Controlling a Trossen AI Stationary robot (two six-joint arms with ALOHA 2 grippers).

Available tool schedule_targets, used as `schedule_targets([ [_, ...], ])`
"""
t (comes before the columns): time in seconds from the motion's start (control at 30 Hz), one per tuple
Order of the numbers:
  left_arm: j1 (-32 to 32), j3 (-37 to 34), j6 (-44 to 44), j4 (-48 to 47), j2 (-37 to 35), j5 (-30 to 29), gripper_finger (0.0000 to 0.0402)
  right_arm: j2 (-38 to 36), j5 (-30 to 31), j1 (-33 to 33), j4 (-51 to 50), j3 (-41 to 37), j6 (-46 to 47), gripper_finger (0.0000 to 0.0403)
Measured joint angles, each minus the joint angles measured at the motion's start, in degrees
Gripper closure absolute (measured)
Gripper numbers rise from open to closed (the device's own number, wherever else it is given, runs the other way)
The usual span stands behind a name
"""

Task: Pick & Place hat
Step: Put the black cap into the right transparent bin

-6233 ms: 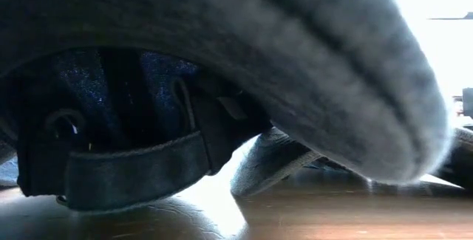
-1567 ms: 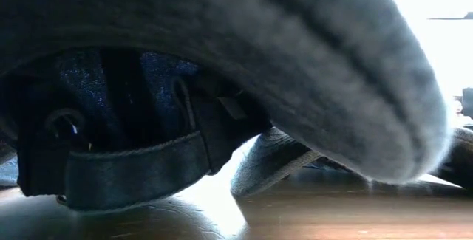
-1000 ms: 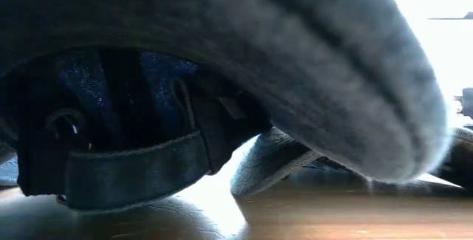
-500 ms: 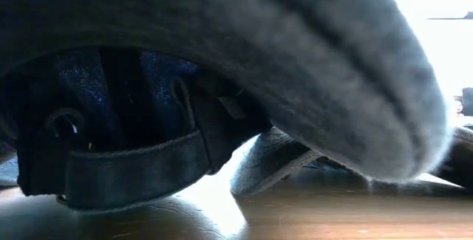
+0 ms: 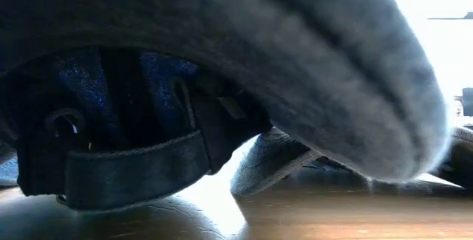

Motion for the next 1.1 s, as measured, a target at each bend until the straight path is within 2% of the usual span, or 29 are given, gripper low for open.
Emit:
schedule_targets([
  [0.3, 0.0, 0.1, 0.0, 0.0, 0.0, 0.5, 0.0236, 0.0, 0.1, 0.0, 3.7, -4.0, 0.5, 0.0298],
  [0.63, 0.0, 0.1, 0.0, 0.0, 0.0, 1.5, 0.0236, -0.2, -1.3, -1.3, 6.5, -4.7, 1.2, 0.0298],
  [0.97, 0.0, 0.2, 0.0, 0.0, 0.0, 2.0, 0.0236, -0.1, -0.3, -2.1, 5.6, -4.8, 0.4, 0.0262],
  [1.1, 0.0, 0.2, -0.1, 0.0, -0.1, 2.1, 0.0236, -0.1, 0.2, -2.0, 5.5, -5.7, 0.2, 0.0261],
])
